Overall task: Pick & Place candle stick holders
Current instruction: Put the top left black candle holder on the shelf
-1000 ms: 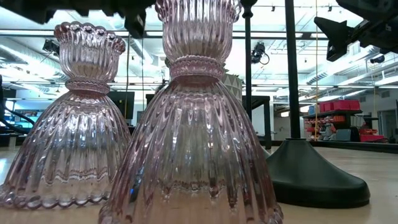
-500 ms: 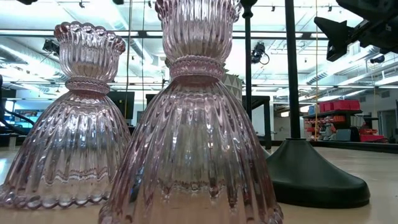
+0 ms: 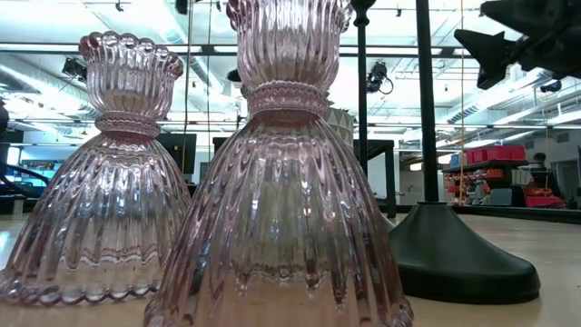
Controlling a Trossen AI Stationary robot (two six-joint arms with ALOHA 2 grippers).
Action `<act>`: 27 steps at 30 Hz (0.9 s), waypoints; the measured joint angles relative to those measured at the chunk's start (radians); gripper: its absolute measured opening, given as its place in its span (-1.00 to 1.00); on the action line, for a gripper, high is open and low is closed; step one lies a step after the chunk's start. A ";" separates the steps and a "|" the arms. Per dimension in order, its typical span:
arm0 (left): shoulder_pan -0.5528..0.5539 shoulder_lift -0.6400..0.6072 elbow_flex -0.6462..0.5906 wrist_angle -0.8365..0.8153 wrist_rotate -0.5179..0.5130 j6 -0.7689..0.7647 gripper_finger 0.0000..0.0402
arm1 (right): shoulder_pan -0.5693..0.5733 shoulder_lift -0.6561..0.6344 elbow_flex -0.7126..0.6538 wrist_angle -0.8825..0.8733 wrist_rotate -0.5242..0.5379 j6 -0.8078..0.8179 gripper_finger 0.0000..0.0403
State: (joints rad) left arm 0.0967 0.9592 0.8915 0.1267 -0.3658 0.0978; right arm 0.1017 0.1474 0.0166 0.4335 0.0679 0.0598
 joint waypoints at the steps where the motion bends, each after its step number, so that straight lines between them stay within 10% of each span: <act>1: 0.037 0.014 0.029 -0.007 0.038 0.000 -0.96 | 0.000 0.000 0.000 0.000 0.011 -0.004 0.17; 13: 0.491 0.381 0.305 -0.020 0.506 -0.123 -0.96 | 0.000 0.000 0.000 0.000 0.055 -0.051 0.17; 27: 0.564 0.745 0.625 -0.108 0.670 -0.090 -0.96 | 0.000 0.000 0.000 0.000 0.064 -0.086 0.17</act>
State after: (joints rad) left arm 0.6605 1.7044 1.5163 0.0183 0.3041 0.0080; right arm 0.1016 0.1474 0.0166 0.4332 0.1318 -0.0262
